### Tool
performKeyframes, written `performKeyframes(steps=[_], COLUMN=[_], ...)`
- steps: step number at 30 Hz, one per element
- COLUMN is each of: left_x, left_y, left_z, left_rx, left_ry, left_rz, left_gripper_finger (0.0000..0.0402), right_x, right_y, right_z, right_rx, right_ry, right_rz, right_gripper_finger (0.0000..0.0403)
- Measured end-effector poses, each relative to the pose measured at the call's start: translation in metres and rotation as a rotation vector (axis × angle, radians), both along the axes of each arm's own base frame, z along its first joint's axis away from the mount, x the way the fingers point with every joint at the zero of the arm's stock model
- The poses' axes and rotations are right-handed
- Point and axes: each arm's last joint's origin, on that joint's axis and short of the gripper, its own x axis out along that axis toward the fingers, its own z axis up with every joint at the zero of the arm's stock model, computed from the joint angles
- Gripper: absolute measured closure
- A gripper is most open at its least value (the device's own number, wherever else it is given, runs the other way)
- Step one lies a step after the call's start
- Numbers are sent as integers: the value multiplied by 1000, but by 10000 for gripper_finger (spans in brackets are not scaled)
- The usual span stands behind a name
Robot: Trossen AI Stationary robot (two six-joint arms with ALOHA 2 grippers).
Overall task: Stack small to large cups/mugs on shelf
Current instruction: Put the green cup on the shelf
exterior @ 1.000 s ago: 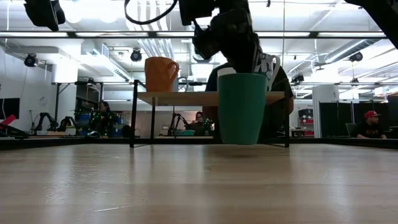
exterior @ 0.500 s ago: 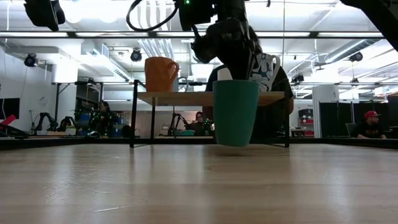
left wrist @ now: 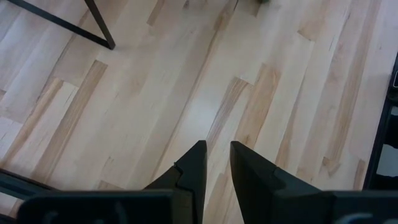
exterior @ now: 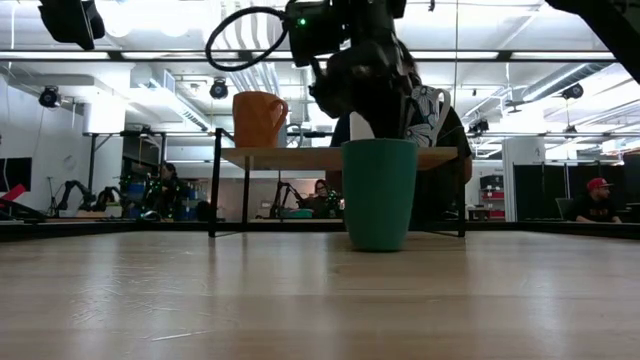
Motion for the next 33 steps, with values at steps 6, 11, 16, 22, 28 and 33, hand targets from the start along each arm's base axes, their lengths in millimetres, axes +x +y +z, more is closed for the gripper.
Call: performKeyframes(steps=[6, 11, 16, 22, 28, 33], left_x=[0, 0, 0, 0, 0, 0], left_y=[0, 0, 0, 0, 0, 0], left_z=[0, 0, 0, 0, 0, 0], left_rx=[0, 0, -1, -4, -4, -4], left_ry=[0, 0, 0, 0, 0, 0], left_rz=[0, 0, 2, 1, 0, 0], left_gripper_finger=[345, 345, 345, 345, 345, 345], right_x=[7, 9, 7, 6, 8, 8], right_y=[-3, -11, -15, -18, -19, -20], right_z=[3, 6, 3, 0, 1, 1], right_rx=[-5, -9, -29, -66, -72, -72], right_ry=[-63, -85, -59, -42, -58, -57], right_rz=[-69, -132, -165, -229, -261, -280], right_gripper_finger=[395, 395, 395, 395, 394, 394])
